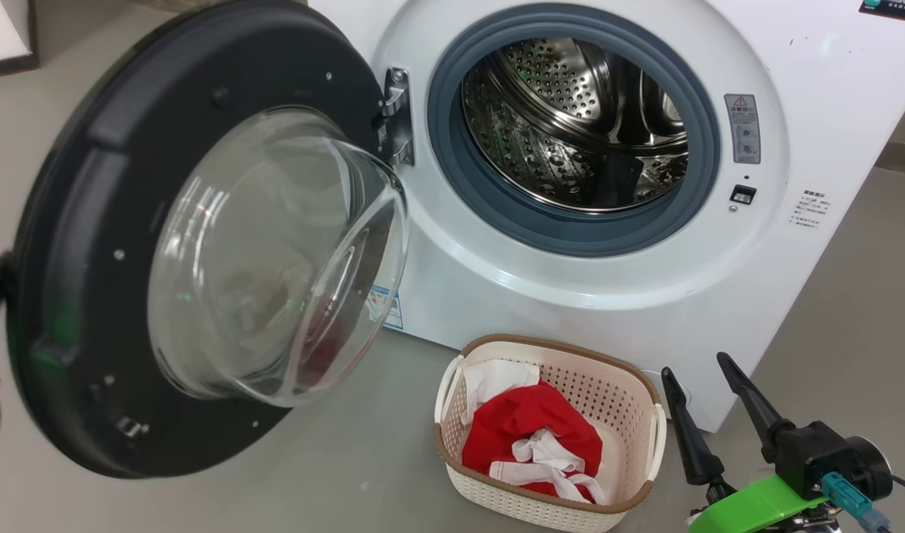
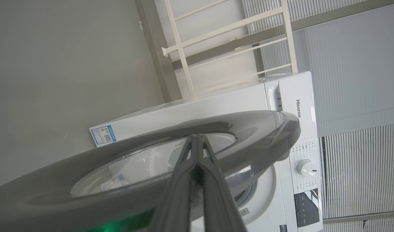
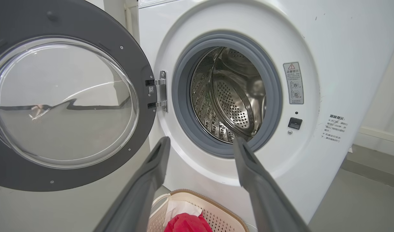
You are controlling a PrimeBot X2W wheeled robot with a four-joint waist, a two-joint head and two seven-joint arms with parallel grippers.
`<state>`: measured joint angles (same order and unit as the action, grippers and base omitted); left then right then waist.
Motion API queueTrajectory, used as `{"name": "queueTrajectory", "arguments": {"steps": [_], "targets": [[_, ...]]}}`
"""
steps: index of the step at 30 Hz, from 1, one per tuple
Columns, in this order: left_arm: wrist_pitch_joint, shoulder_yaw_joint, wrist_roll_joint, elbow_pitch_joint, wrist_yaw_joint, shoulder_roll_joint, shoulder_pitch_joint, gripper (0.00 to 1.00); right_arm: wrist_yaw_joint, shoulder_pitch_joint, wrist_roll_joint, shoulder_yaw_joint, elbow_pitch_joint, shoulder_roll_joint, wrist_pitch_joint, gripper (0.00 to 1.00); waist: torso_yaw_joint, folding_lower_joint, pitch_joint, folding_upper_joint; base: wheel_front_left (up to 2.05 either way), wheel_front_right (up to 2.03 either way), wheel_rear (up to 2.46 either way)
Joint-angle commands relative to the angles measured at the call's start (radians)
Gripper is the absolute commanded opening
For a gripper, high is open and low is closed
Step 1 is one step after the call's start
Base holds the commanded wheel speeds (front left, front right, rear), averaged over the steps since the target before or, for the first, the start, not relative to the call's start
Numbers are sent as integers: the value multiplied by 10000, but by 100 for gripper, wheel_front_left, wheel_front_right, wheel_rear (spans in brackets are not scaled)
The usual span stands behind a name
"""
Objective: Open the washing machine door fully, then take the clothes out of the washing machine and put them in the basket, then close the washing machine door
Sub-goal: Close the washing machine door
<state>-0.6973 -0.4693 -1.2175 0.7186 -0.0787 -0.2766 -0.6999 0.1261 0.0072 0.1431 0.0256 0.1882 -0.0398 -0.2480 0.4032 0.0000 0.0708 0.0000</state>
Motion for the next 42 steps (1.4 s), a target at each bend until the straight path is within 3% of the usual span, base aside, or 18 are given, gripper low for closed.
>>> {"name": "queueTrajectory", "arguments": {"steps": [1, 24, 33, 42], "targets": [[-378, 43, -131, -270, 0, 14, 346, 0, 46, -158, 129, 263, -223, -104, -117, 100, 8, 0, 10, 0, 0, 0, 0], [-1413, -38, -989, -3458, -514, 1496, 2039, 0, 46, -194, 237, 338, -265, -104, -136, 100, -114, 0, -82, 0, 0, 0, 0], [-1651, 316, -1347, -5174, -792, 2070, 2871, 0, 46, -236, 209, 325, -283, -104, -137, 100, -305, 0, -174, 0, 0, 0, 0], [-1400, 943, -1818, -6520, -1180, 2245, 3781, 0, 46, -295, 230, 329, -307, -104, -137, 100, -553, 0, -297, 0, 0, 0, 0]]}}
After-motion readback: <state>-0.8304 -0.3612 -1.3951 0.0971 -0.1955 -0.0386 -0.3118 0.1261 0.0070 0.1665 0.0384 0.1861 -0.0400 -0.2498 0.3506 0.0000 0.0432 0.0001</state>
